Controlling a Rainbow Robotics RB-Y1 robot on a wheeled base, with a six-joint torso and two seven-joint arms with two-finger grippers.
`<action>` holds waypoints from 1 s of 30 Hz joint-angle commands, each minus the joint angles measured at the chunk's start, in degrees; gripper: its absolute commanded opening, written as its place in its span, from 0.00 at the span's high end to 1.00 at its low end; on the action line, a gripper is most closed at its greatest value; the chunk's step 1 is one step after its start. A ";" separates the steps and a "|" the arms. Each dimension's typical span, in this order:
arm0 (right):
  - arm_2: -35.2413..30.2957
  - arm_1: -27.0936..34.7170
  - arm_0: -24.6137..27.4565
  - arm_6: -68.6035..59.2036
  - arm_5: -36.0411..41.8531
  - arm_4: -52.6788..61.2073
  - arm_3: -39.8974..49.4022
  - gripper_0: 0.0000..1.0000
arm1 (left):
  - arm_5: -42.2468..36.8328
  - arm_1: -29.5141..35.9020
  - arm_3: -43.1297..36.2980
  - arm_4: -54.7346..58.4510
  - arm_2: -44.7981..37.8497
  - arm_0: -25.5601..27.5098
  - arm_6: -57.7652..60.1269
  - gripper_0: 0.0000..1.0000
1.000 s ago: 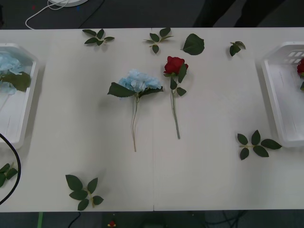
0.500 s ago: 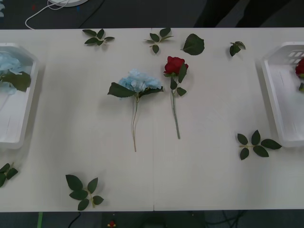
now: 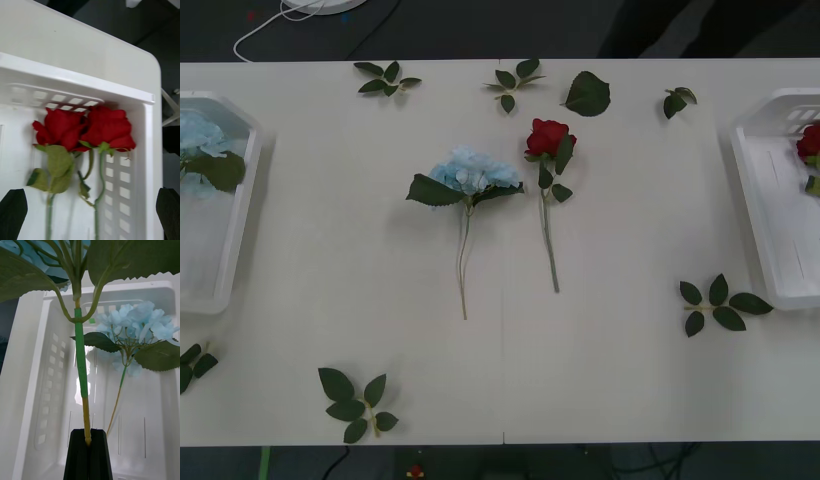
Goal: Place the red flowers into the right box and the blue flowers into the left box. If a person shows an open palm, hand one flower to the person first, then continue sorting.
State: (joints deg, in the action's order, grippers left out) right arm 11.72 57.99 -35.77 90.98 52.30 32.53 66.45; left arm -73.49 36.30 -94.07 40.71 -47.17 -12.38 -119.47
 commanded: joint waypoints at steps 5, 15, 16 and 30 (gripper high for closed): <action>-9.09 3.18 10.11 -4.50 6.32 14.75 18.80 0.00 | 18.56 -2.11 9.70 0.95 6.39 -0.01 2.31 1.00; -7.77 -3.67 10.99 -20.23 13.53 19.50 36.47 0.00 | 43.70 -2.20 25.60 1.22 20.10 -0.27 2.48 1.00; -6.62 -5.43 9.75 -21.81 14.41 18.88 37.26 0.00 | 43.87 -2.28 26.57 1.83 20.28 -0.27 2.48 1.00; 14.29 -28.46 -11.16 -36.84 15.38 -5.29 22.50 0.00 | 44.93 -2.72 28.50 7.02 20.63 0.78 1.78 1.00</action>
State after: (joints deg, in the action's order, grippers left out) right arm 24.52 34.89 -41.37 57.54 67.56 31.06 92.84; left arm -29.45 33.92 -64.72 46.42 -26.33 -12.26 -119.19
